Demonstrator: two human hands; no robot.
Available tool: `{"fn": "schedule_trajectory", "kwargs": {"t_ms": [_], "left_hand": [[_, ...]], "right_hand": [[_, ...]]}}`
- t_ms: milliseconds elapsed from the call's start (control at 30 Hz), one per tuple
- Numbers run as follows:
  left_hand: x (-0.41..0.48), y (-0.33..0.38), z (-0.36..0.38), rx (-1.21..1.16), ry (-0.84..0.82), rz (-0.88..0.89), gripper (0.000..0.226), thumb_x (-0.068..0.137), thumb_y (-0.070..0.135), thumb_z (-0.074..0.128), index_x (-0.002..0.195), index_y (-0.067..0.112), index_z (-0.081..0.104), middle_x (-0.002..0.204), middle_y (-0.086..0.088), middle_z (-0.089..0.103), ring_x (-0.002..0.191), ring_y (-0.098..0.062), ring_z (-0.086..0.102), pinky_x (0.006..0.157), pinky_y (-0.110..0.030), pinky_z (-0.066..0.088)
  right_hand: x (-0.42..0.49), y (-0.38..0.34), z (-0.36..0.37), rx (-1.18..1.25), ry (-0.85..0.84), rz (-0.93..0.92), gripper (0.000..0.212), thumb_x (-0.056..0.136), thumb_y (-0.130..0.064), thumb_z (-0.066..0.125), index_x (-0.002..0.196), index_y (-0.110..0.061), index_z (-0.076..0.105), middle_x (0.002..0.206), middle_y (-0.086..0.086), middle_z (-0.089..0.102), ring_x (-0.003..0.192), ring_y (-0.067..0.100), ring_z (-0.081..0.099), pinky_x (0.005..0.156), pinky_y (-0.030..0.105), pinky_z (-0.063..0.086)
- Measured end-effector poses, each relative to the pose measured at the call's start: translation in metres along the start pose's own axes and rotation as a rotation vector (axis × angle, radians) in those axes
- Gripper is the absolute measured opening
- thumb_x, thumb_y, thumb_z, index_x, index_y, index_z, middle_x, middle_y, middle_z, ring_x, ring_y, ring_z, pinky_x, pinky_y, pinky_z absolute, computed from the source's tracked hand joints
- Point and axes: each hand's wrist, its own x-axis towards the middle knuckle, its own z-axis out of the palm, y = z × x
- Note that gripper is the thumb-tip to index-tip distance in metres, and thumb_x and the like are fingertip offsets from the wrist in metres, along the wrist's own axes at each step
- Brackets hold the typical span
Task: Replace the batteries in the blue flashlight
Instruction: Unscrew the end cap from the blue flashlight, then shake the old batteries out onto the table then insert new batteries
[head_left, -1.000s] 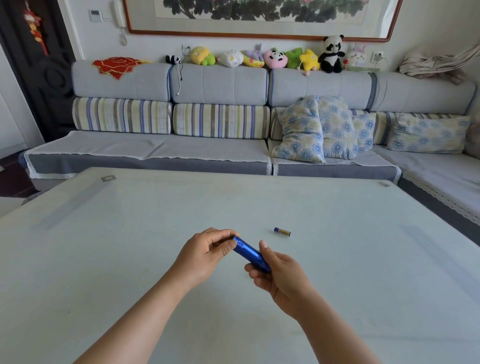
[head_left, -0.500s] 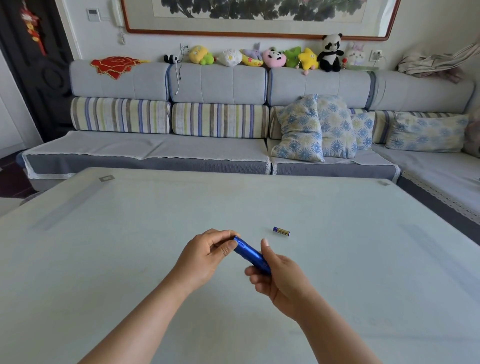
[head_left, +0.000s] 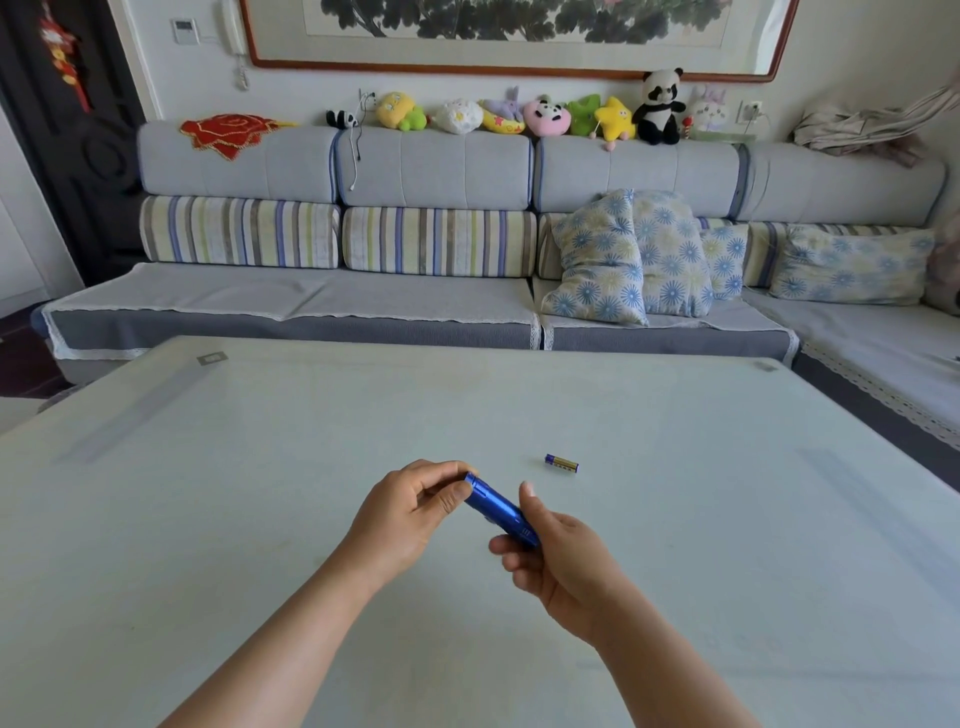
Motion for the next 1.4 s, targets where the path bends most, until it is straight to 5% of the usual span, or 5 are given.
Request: {"fn": "schedule_trajectory", "kwargs": {"t_ms": [200,600,733,900,1400], "left_hand": [[0.002,-0.004,-0.006,-0.170,0.056,-0.103,0.016,0.086,0.021,0.062,0.087,0.036,0.068,0.083,0.017,0.072,0.078,0.010,0.065,0.070,0.003,0.045],[-0.004,-0.018,-0.001,-0.468,0.070,-0.215,0.014,0.082,0.015,0.065,0.093,0.020,0.072,0.081,0.009,0.076,0.079,-0.006,0.069,0.064,-0.012,0.054],[-0.011,-0.025,0.000,-0.519,0.117,-0.292,0.018,0.075,0.006,0.073,0.090,0.016,0.068,0.083,0.001,0.072,0.090,-0.022,0.069,0.083,-0.027,0.054],[-0.015,-0.036,-0.003,-0.262,0.092,-0.364,0.023,0.076,0.007,0.072,0.088,0.025,0.067,0.096,0.000,0.071,0.081,-0.001,0.070,0.073,-0.016,0.049],[-0.032,-0.067,0.001,0.364,0.069,-0.285,0.034,0.085,0.020,0.064,0.116,0.026,0.056,0.110,0.010,0.071,0.112,-0.021,0.055,0.102,-0.038,0.038]], "right_hand": [[0.001,0.004,-0.007,0.204,0.011,-0.126,0.013,0.082,0.003,0.058,0.087,-0.004,0.069,0.083,0.009,0.069,0.076,0.020,0.064,0.064,0.019,0.056],[0.001,0.008,-0.010,0.379,-0.033,-0.063,0.015,0.082,0.003,0.056,0.089,0.000,0.069,0.082,0.009,0.074,0.078,0.020,0.068,0.065,0.023,0.058],[0.001,0.010,-0.015,0.429,-0.047,-0.037,0.019,0.081,0.001,0.057,0.098,0.002,0.067,0.082,0.008,0.074,0.076,0.020,0.069,0.066,0.023,0.058],[-0.001,0.010,-0.021,0.473,-0.020,-0.036,0.019,0.079,0.002,0.058,0.096,0.003,0.067,0.086,0.010,0.072,0.079,0.021,0.067,0.067,0.024,0.059],[-0.001,0.010,-0.029,0.481,0.017,-0.028,0.017,0.079,0.001,0.060,0.092,0.002,0.070,0.088,0.011,0.070,0.074,0.021,0.069,0.065,0.025,0.059]]}}
